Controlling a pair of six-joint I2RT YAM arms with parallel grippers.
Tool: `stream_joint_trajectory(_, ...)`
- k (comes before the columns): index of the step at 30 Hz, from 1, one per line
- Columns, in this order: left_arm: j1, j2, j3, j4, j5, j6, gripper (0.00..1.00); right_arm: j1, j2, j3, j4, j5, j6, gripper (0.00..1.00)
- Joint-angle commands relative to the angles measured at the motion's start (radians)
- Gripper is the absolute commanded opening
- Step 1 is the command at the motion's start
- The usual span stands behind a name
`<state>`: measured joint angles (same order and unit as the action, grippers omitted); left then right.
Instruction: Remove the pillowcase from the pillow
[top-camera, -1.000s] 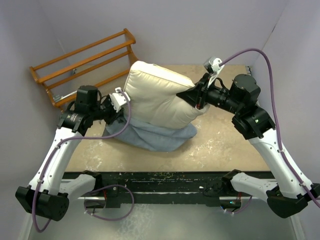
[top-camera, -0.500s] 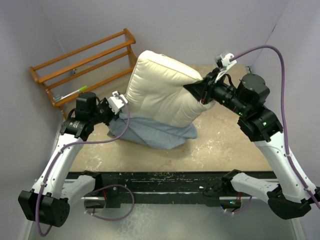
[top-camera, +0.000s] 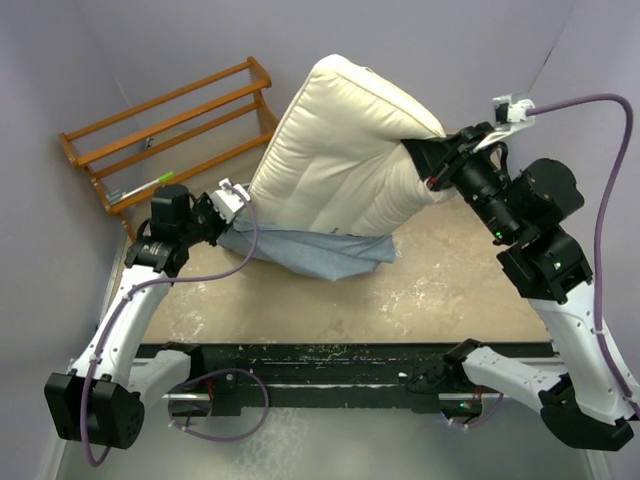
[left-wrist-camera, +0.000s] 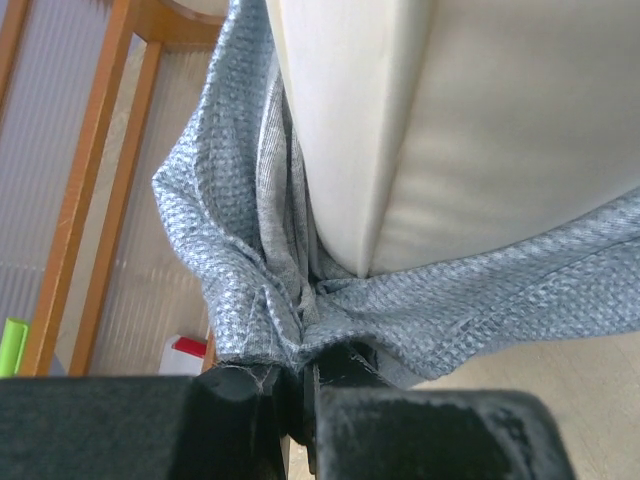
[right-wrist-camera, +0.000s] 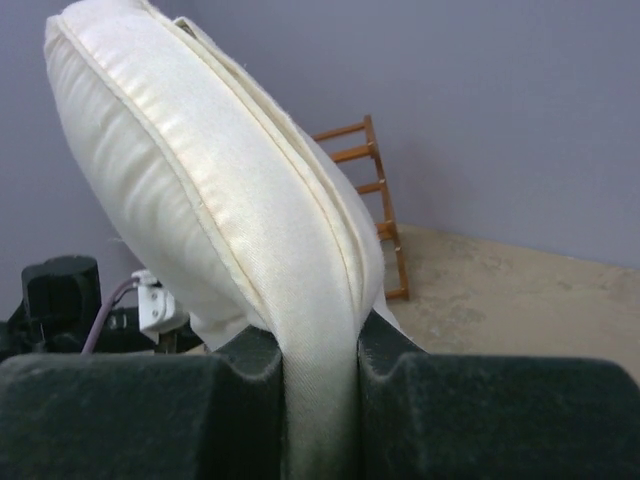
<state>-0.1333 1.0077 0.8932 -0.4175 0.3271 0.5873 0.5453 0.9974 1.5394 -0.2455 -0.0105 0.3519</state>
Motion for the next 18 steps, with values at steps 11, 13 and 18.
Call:
stream_joint_trajectory(11,0.029,0.037,-0.081,-0.078,-0.160,0.033,0.00,-0.016,-0.140,0.150,0.613,0.438,0.041,0.00)
stream_joint_trajectory(13,0.029,0.031,-0.091,-0.077,-0.169,0.042,0.00,-0.013,-0.148,0.157,0.615,0.463,0.025,0.00)
stream_joint_trajectory(18,0.030,-0.005,-0.092,-0.082,-0.160,0.052,0.00,-0.013,-0.145,0.168,0.559,0.514,-0.025,0.00)
